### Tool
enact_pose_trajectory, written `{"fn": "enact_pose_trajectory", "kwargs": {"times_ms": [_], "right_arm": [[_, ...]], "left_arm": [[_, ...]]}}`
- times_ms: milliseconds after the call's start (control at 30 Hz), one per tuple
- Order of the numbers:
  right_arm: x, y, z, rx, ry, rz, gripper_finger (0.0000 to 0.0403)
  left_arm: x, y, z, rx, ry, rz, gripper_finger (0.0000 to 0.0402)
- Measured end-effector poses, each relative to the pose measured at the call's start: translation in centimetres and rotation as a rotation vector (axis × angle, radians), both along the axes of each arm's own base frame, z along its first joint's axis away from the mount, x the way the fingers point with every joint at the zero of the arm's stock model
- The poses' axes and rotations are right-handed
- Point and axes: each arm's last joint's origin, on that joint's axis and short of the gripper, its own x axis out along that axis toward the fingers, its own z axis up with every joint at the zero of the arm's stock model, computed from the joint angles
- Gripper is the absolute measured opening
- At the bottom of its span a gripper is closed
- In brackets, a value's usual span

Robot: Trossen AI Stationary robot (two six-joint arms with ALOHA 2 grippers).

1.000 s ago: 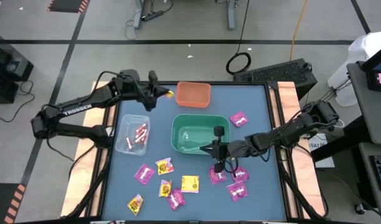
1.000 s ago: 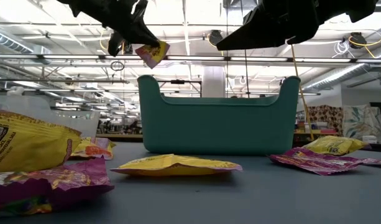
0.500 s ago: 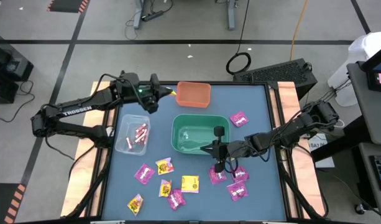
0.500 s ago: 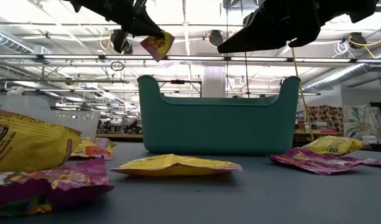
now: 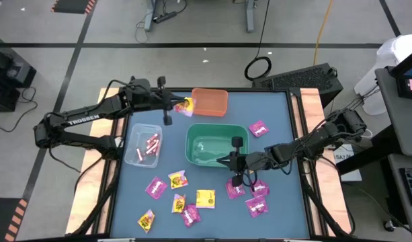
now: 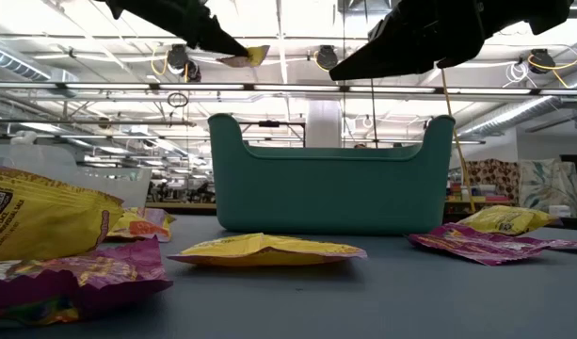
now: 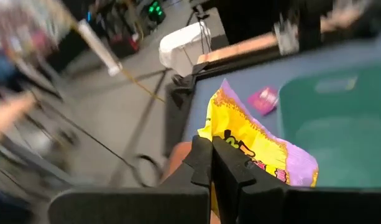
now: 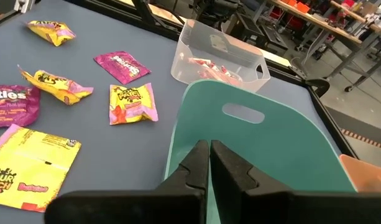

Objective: Sort candy
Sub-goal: Put the yellow candy into the orange bin

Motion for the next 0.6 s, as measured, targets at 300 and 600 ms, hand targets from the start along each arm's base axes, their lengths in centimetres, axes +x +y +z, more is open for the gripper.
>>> {"fn": "enact_pose_trajectory", "kwargs": {"times_ms": [300,600], "right_arm": [[0.03,0.01,0.08,0.049,-0.015,-0.017,0.0008],[0.05,0.02,0.14,0.066,-0.023,-0.023,0.0008]], "left_arm": [[-0.01,0.01,-0.01,-0.508,-0.164,0.167,0.0004],[-0.06,-0.01,-0.28,-0.674,-0.190,0.230,0.0004]]}}
